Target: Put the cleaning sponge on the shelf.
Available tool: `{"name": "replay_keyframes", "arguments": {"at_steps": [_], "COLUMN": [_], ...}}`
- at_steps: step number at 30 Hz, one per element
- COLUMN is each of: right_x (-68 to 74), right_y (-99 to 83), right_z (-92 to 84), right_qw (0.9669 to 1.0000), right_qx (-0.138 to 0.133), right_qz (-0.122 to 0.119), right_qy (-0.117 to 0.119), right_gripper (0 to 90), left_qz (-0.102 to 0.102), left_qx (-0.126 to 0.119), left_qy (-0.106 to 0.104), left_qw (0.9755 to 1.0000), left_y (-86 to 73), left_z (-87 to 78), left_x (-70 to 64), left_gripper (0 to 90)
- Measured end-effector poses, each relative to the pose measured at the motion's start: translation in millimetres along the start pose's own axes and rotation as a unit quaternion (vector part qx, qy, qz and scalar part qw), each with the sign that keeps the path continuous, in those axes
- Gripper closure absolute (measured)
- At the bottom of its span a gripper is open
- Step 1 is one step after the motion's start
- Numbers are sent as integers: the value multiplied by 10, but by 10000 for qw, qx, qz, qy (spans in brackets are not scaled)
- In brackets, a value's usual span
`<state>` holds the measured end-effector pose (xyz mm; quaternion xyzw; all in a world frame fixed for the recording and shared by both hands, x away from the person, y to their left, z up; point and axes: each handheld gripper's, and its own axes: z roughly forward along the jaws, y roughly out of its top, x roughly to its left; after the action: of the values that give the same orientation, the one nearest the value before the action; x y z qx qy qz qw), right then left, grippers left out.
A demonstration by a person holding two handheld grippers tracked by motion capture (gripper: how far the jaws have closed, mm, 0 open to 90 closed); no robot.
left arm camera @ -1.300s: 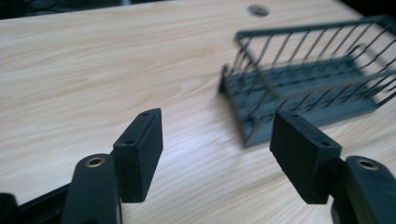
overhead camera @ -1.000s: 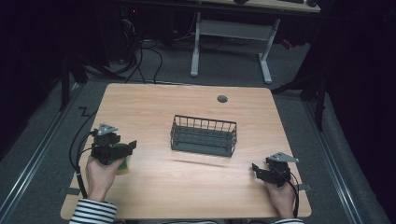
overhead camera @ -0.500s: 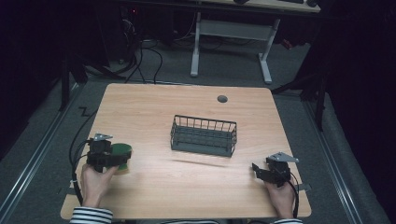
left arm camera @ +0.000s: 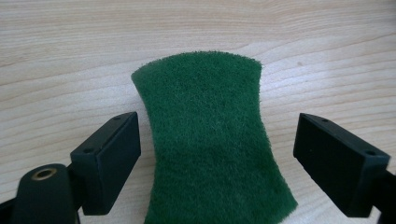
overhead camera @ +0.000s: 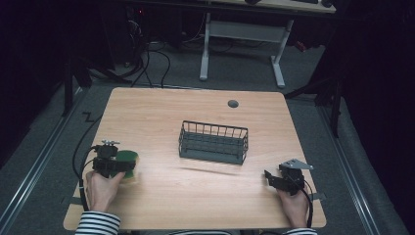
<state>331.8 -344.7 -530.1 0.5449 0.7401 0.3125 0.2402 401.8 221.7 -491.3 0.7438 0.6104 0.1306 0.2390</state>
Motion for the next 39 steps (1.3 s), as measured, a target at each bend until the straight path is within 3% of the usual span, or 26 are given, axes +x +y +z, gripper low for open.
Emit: {"name": "replay_keyframes", "arguments": {"at_steps": [3,7,10,19,27,33,39], "right_x": [1,4,3,17,8,6,6], "right_y": [0,-1,-1,-3,-2,-2,-2], "right_z": [0,-1,-1,-4,-2,-1,-2], "right_qw": [10000,10000,10000,10000,10000,10000,10000], "right_qx": [3,3,2,-9,5,1,5], "right_qz": [0,5,2,-28,13,13,25], "right_qy": [-16,-35,-33,-81,-58,-58,-53], "right_gripper": [321,321,321,318,315,315,315], "left_qz": [64,22,-36,49,37,-3,-58], "left_qx": [151,283,480,630,538,525,274], "left_qy": [167,141,239,299,223,143,49], "left_qw": [9997,9995,9986,9976,9983,9985,9996], "left_y": [56,88,88,88,84,79,75], "left_z": [45,84,154,172,144,115,35], "left_x": [-31,-32,3,-22,-14,4,-15], "left_gripper": [151,150,152,186,266,279,283]}}
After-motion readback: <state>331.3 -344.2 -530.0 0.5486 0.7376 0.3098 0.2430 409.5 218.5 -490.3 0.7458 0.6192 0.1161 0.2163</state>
